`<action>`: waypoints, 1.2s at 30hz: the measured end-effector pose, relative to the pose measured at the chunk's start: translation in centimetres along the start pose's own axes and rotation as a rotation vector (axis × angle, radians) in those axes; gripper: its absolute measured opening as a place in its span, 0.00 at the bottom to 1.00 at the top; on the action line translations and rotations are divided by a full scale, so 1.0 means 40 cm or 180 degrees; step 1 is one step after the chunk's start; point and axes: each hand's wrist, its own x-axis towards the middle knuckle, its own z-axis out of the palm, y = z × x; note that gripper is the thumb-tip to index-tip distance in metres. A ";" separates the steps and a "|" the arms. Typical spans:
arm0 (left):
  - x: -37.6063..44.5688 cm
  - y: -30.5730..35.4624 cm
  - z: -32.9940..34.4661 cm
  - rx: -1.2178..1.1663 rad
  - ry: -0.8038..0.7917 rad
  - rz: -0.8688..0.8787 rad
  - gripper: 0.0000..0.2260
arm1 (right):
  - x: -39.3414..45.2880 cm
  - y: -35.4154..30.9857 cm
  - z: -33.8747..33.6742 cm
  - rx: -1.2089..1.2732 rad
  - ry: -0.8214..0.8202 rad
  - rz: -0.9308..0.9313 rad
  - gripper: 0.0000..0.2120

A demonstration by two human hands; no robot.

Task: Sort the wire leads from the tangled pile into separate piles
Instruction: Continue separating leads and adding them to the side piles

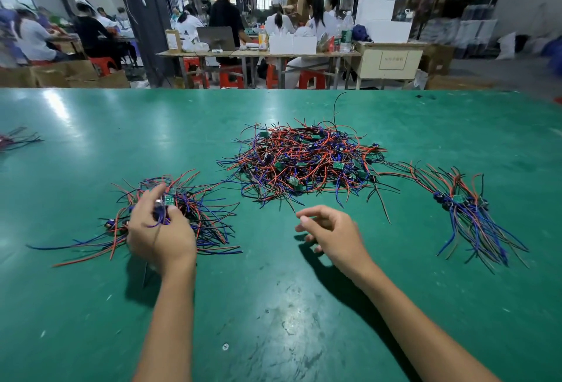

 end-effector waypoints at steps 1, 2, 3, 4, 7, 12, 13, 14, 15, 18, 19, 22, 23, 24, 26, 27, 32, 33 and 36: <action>-0.010 -0.001 -0.001 0.0423 -0.0159 0.0078 0.22 | 0.004 0.012 0.009 -0.0407 0.0118 -0.0150 0.04; -0.022 0.002 0.001 0.0759 -0.0301 0.0181 0.25 | 0.011 0.021 0.018 -0.0750 0.0242 -0.0236 0.05; -0.035 0.008 0.003 0.1038 -0.0408 0.0294 0.27 | 0.019 0.024 0.026 -0.1005 0.0360 -0.0243 0.06; -0.046 0.017 0.006 0.1292 -0.0497 0.0388 0.28 | 0.031 0.022 0.035 -0.1221 0.0454 -0.0190 0.10; -0.068 0.041 0.007 0.1712 -0.0751 0.0660 0.33 | 0.078 0.006 0.062 -0.2126 0.0569 -0.0024 0.20; -0.088 0.076 0.013 0.1409 -0.0800 0.1416 0.40 | 0.118 0.003 0.093 -0.2697 0.0927 -0.0033 0.13; -0.089 0.086 0.015 0.1351 -0.0685 0.1604 0.43 | 0.120 0.006 0.092 -0.2698 0.0922 -0.0013 0.11; -0.090 0.094 0.018 0.1297 -0.0616 0.1875 0.45 | 0.122 0.011 0.089 -0.2702 0.0874 0.0011 0.11; -0.096 0.098 0.022 0.1212 -0.0668 0.2204 0.44 | 0.121 0.015 0.084 -0.2670 0.0807 0.0039 0.12; -0.135 0.101 0.039 0.0519 -0.1722 0.2635 0.36 | 0.115 0.012 0.057 -0.2130 0.0638 0.0207 0.12; -0.152 0.102 0.044 0.0319 -0.2207 0.2357 0.32 | 0.110 0.008 0.043 -0.1865 0.0611 0.0240 0.13; -0.198 0.099 0.066 0.0145 -0.2808 0.1261 0.20 | 0.073 -0.001 0.008 -0.1131 0.0551 0.0003 0.10; -0.212 0.096 0.080 0.0002 -0.2865 0.0679 0.16 | 0.050 -0.002 0.002 -0.0984 0.0522 -0.0147 0.08; -0.223 0.099 0.093 -0.0225 -0.2921 -0.0008 0.14 | 0.026 -0.002 -0.001 -0.0948 0.0471 -0.0290 0.07; -0.236 0.110 0.111 -0.0707 -0.3036 -0.1214 0.10 | -0.021 0.000 0.000 -0.0964 0.0247 -0.0523 0.06; -0.238 0.117 0.117 -0.0888 -0.3060 -0.1555 0.09 | -0.039 -0.001 0.005 -0.0910 0.0077 -0.0628 0.05; -0.224 0.126 0.110 -0.1272 -0.2922 -0.2035 0.09 | -0.071 -0.021 0.032 -0.0812 -0.0685 -0.0855 0.05; -0.219 0.124 0.102 -0.1173 -0.2968 -0.1985 0.09 | -0.072 -0.027 0.034 -0.0765 -0.0734 -0.0796 0.09; -0.206 0.125 0.087 -0.1033 -0.3176 -0.1814 0.10 | -0.064 -0.033 0.032 -0.0503 -0.0383 -0.0527 0.19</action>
